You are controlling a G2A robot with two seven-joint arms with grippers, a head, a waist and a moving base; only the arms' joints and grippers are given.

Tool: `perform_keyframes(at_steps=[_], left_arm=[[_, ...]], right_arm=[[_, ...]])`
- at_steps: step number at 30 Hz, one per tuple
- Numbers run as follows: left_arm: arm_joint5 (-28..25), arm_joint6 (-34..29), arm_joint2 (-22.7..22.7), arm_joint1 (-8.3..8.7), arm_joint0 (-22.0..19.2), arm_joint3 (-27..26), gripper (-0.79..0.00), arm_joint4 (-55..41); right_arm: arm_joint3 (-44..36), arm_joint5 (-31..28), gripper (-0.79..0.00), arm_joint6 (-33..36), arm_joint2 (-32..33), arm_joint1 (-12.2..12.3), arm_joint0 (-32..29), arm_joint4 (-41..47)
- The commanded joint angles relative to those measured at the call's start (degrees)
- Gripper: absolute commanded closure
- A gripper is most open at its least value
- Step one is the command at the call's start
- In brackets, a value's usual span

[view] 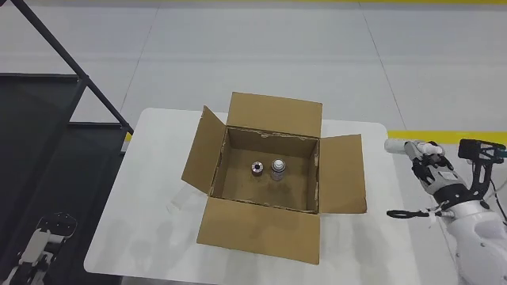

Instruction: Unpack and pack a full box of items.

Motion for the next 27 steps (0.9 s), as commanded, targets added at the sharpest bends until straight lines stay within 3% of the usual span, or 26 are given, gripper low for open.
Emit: perform_keyframes(at_steps=[1,6,13,26,27], left_arm=[[0.0,0.0,0.0,0.0,0.0,0.0,-0.785,0.0],[0.0,0.0,0.0,0.0,0.0,0.0,-0.785,0.0],[0.0,0.0,0.0,0.0,0.0,0.0,-0.785,0.0],[0.0,0.0,0.0,0.0,0.0,0.0,-0.785,0.0],[0.0,0.0,0.0,0.0,0.0,0.0,-0.785,0.0]], right_arm=[[-3.6,-0.5,0.0,0.2,-3.1,0.0,-1.0,-0.9],[-3.4,-4.9,0.0,4.6,-13.0,0.2,2.1,-4.4],[7.4,-8.7,0.0,14.1,-30.1,-0.2,12.4,-13.4],[28.1,-0.2,0.0,15.7,-46.2,-2.9,24.1,-24.7],[29.3,0.6,-0.052,15.8,-46.9,-3.2,24.6,-25.2]])
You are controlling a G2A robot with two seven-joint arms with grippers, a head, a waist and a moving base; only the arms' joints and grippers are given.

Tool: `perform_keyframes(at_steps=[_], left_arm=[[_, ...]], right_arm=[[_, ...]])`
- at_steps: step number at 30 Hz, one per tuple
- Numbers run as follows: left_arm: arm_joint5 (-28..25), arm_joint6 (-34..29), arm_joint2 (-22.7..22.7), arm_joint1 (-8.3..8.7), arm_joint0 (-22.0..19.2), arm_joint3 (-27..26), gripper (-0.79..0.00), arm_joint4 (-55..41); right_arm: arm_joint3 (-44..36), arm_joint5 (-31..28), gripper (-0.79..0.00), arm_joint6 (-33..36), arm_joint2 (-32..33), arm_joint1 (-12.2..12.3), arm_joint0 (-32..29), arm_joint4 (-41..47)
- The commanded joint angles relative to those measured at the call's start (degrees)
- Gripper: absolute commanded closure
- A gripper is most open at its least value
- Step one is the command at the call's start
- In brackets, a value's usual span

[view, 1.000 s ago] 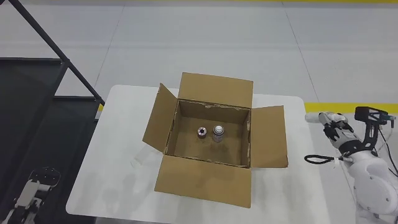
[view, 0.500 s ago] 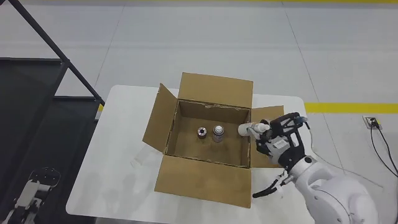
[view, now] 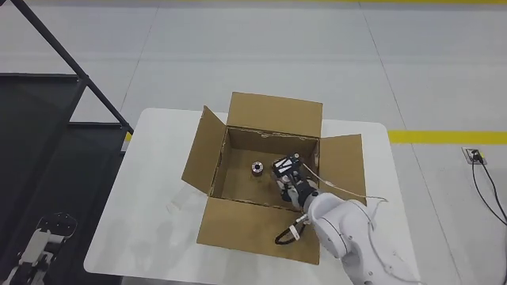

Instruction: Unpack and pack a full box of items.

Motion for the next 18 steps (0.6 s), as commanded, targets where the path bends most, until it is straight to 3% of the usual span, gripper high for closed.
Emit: perform_keyframes(at_steps=[1,11,18], left_arm=[[0.0,0.0,0.0,0.0,0.0,0.0,-0.785,0.0],[0.0,0.0,0.0,0.0,0.0,0.0,-0.785,0.0],[0.0,0.0,0.0,0.0,0.0,0.0,-0.785,0.0]], right_arm=[[2.4,1.3,-0.108,0.4,-1.5,-0.4,1.1,-0.7],[7.1,2.4,-0.354,1.2,-2.9,-1.6,3.7,0.1],[6.3,3.1,-0.388,1.5,-2.1,-1.8,3.0,-0.5]])
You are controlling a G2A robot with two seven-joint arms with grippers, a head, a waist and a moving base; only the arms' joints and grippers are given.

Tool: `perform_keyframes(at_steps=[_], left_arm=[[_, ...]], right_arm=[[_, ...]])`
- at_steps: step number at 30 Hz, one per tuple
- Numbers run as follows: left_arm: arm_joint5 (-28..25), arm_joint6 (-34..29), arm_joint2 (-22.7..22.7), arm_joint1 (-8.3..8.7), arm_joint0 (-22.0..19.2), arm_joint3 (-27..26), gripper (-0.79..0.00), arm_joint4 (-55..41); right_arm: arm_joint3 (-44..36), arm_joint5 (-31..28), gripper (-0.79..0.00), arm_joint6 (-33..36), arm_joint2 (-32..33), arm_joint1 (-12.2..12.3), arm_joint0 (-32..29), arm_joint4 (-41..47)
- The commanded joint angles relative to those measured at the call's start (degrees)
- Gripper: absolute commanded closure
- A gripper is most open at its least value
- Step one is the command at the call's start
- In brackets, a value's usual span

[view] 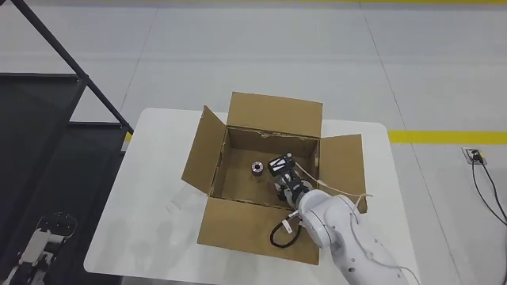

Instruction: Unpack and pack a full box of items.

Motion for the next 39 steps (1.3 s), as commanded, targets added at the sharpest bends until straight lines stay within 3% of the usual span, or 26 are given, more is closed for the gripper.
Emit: perform_keyframes(at_steps=[1,4,5,7,8,16,27,32,39], left_arm=[[0.0,0.0,0.0,0.0,0.0,0.0,-0.785,0.0],[0.0,0.0,0.0,0.0,0.0,0.0,-0.785,0.0],[0.0,0.0,0.0,0.0,0.0,0.0,-0.785,0.0],[0.0,0.0,0.0,0.0,0.0,0.0,-0.785,0.0],[0.0,0.0,0.0,0.0,0.0,0.0,-0.785,0.0],[0.0,0.0,0.0,0.0,0.0,0.0,-0.785,0.0],[0.9,0.3,0.2,0.05,-0.4,-0.2,-0.785,0.2],[6.2,-1.4,2.4,0.88,-5.8,-1.1,-0.785,2.6],[14.5,-9.0,8.9,2.8,-17.5,0.9,-0.785,12.8]], right_arm=[[-0.3,0.2,-0.388,0.0,0.4,0.0,-0.3,0.0],[-2.1,0.3,-0.431,-0.8,1.5,0.1,-1.3,0.0],[-3.5,0.3,-0.499,-1.3,2.2,0.2,-2.0,0.2],[-7.2,0.2,-0.767,-2.0,4.1,0.5,-4.0,0.6],[-9.3,-0.4,-0.785,-2.1,5.2,0.7,-5.3,1.3],[-21.3,-6.3,-0.785,-1.5,14.8,2.3,-14.4,8.6],[-20.8,-6.6,-0.785,-2.7,15.0,2.3,-14.9,9.3],[-23.5,-8.6,-0.785,-5.3,20.1,2.5,-16.0,21.1],[-27.3,-11.3,-0.785,-8.9,33.5,3.0,-20.8,45.3]])
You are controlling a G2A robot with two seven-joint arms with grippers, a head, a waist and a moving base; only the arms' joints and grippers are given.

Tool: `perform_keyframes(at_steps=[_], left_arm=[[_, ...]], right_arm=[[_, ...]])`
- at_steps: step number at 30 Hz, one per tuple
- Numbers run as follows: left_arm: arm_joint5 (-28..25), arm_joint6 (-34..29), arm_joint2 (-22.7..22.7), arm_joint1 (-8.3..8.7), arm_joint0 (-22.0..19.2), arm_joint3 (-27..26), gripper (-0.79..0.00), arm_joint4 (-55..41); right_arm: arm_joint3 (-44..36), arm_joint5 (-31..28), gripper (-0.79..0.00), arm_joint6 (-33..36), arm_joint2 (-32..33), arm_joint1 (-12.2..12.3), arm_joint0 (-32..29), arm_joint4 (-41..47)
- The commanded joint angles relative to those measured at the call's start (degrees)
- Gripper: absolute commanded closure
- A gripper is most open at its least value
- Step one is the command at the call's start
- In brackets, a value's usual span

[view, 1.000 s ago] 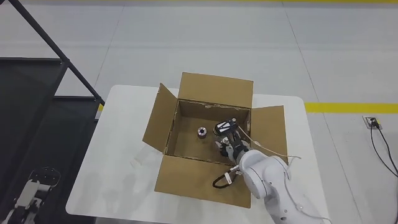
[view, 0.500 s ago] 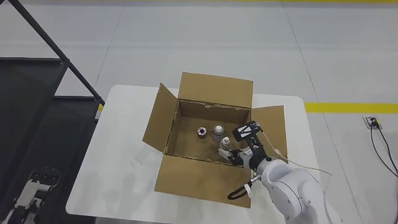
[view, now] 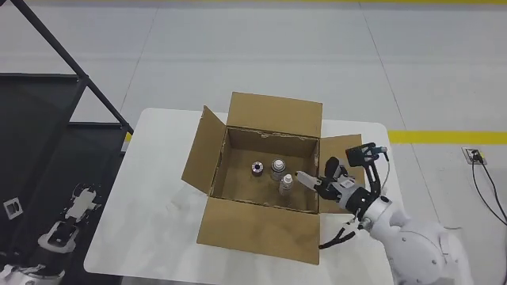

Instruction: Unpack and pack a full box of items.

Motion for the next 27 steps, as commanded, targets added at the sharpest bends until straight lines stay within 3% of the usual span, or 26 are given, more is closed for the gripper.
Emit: perform_keyframes(at_steps=[1,6,13,21,27], left_arm=[[2.2,-2.8,2.4,0.67,-4.5,1.2,-0.785,4.8],[5.5,-5.3,9.4,1.58,-12.8,5.3,-0.785,12.1],[8.0,-7.3,17.2,2.28,-19.2,9.5,-0.785,18.8],[9.1,-8.0,23.3,2.66,-20.1,9.2,-0.785,21.4],[9.0,-7.4,26.7,2.86,-18.9,6.8,-0.785,22.0]], right_arm=[[0.2,-1.9,-0.785,-0.3,5.2,0.2,-1.5,9.7],[5.1,-5.3,-0.785,4.4,15.6,1.1,-3.2,27.4],[14.6,-5.6,-0.785,12.2,21.6,2.6,-1.5,35.8],[25.1,-4.1,-0.785,15.6,16.7,3.8,5.6,32.5],[27.0,-5.7,-0.785,17.4,13.7,4.3,8.1,34.0]])
